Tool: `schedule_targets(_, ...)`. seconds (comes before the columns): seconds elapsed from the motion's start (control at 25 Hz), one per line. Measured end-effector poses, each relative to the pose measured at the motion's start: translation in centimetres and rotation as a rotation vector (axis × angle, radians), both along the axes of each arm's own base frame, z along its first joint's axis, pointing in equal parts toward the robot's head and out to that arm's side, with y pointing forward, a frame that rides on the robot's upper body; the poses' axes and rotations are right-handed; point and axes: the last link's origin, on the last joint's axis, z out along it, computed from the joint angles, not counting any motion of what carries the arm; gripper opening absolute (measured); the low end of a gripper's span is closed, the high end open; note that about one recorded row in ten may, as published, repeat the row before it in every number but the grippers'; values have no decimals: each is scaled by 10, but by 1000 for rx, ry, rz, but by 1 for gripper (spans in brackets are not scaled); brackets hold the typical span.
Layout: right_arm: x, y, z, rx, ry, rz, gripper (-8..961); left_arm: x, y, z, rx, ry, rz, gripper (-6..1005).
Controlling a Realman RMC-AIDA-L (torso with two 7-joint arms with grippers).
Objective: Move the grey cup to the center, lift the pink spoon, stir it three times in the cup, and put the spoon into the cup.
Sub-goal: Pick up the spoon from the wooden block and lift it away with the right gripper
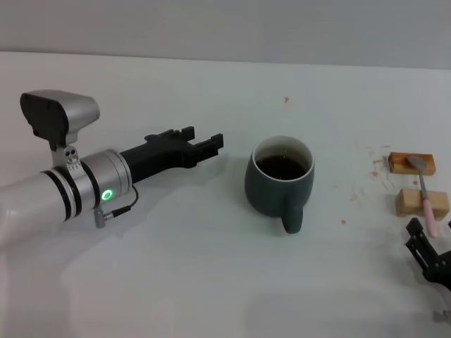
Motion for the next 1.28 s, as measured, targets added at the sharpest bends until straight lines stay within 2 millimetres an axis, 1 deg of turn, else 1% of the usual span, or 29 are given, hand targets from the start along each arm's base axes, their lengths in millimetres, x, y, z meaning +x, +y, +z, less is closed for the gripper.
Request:
schedule_targets(0.44, 0, 3, 1, -6, -11, 11, 655, 0, -3, -4, -6, -5, 7, 722)
schedule_targets(0.64, 0, 5, 2, -4, -17, 16, 434, 0, -3, -5, -7, -6, 8, 722)
schedule_targets(1.12, 2, 8, 3, -5, -29, 15, 240, 1, -3, -6, -6, -11, 12, 722)
schedule_targets(1.28, 4, 10, 4, -10, -40, 11, 234, 1, -3, -5, -3, -13, 16, 722)
